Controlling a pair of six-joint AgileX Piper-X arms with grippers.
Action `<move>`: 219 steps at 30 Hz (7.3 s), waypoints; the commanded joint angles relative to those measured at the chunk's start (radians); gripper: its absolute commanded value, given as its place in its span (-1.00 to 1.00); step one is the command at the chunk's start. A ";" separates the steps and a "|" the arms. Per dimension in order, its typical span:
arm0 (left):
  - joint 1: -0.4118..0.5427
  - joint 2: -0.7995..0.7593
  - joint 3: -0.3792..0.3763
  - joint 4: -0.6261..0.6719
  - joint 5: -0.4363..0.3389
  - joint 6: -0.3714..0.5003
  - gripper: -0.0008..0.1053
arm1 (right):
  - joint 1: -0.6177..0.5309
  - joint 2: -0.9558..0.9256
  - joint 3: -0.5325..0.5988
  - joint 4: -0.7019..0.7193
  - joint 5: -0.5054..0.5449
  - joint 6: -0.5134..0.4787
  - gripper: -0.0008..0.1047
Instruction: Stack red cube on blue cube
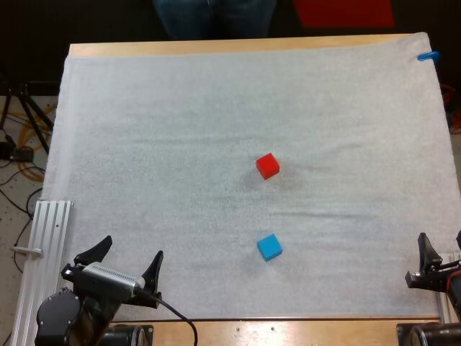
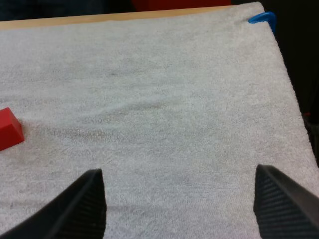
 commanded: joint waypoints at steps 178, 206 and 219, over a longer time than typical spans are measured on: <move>-0.636 0.429 -0.467 0.215 -0.082 0.122 0.65 | 0.927 1.515 -0.773 0.135 0.140 0.361 -0.58; -0.636 0.429 -0.467 0.215 -0.082 0.122 0.65 | 0.932 1.628 -0.650 0.018 0.049 0.443 -0.58; -0.636 0.429 -0.467 0.215 -0.082 0.122 0.65 | 0.932 1.628 -0.650 0.002 0.117 0.439 -0.58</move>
